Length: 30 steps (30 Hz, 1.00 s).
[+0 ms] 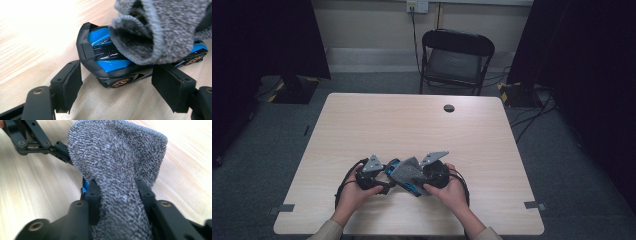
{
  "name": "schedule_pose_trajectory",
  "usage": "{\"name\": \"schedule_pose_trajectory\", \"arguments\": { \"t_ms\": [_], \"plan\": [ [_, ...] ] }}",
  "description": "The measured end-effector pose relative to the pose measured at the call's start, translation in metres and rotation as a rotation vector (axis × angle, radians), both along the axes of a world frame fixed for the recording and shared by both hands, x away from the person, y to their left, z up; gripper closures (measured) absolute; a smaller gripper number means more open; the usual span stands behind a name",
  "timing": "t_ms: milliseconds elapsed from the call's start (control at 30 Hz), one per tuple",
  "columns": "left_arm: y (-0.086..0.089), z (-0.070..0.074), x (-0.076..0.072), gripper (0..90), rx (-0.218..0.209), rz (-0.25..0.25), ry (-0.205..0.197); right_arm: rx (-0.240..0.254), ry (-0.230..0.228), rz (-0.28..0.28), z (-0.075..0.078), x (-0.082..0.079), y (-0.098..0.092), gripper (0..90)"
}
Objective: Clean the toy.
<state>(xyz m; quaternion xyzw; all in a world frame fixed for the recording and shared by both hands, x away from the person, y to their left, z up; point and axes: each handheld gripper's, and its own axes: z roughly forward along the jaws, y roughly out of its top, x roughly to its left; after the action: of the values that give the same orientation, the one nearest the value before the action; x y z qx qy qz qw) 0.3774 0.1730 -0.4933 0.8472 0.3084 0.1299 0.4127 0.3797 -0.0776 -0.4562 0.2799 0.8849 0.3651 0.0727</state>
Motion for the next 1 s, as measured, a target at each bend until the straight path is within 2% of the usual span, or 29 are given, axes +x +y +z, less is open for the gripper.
{"name": "schedule_pose_trajectory", "arguments": {
  "t_ms": [200, 267, 333, 367, 400, 467, 533, 700, 1000],
  "plan": [
    [-0.001, 0.0, 0.0, 24.6, 0.004, 0.0, -0.005, 0.025, 0.013, -0.001, 0.003, -0.002, -0.002, 47.6],
    [0.0, 0.0, 0.0, 24.6, 0.002, -0.001, -0.005, 0.031, 0.002, -0.003, 0.005, -0.001, -0.002, 48.5],
    [0.0, 0.0, 0.0, 24.6, 0.003, -0.003, -0.006, 0.064, 0.001, -0.011, 0.007, 0.0, -0.004, 48.4],
    [0.0, 0.0, 0.0, 24.6, 0.003, -0.004, -0.006, 0.069, 0.002, -0.015, 0.007, 0.002, -0.005, 50.5],
    [0.0, 0.0, 0.0, 24.6, 0.002, -0.003, -0.005, 0.07, -0.001, -0.017, 0.007, 0.002, -0.005, 57.9],
    [0.0, 0.0, 0.0, 24.6, -0.002, -0.003, -0.003, 0.041, -0.027, -0.019, 0.006, 0.003, -0.004, 62.3],
    [0.001, 0.0, 0.001, 24.5, -0.006, -0.004, -0.003, 0.01, -0.032, -0.009, 0.002, 0.003, -0.002, 64.3],
    [0.002, 0.0, 0.001, 24.1, -0.007, 0.001, -0.01, -0.004, -0.038, 0.011, 0.002, -0.002, -0.004, 64.6],
    [0.001, 0.001, 0.001, 24.4, -0.005, 0.005, -0.009, -0.075, -0.034, 0.042, -0.003, -0.019, -0.022, 65.1]
  ]
}}
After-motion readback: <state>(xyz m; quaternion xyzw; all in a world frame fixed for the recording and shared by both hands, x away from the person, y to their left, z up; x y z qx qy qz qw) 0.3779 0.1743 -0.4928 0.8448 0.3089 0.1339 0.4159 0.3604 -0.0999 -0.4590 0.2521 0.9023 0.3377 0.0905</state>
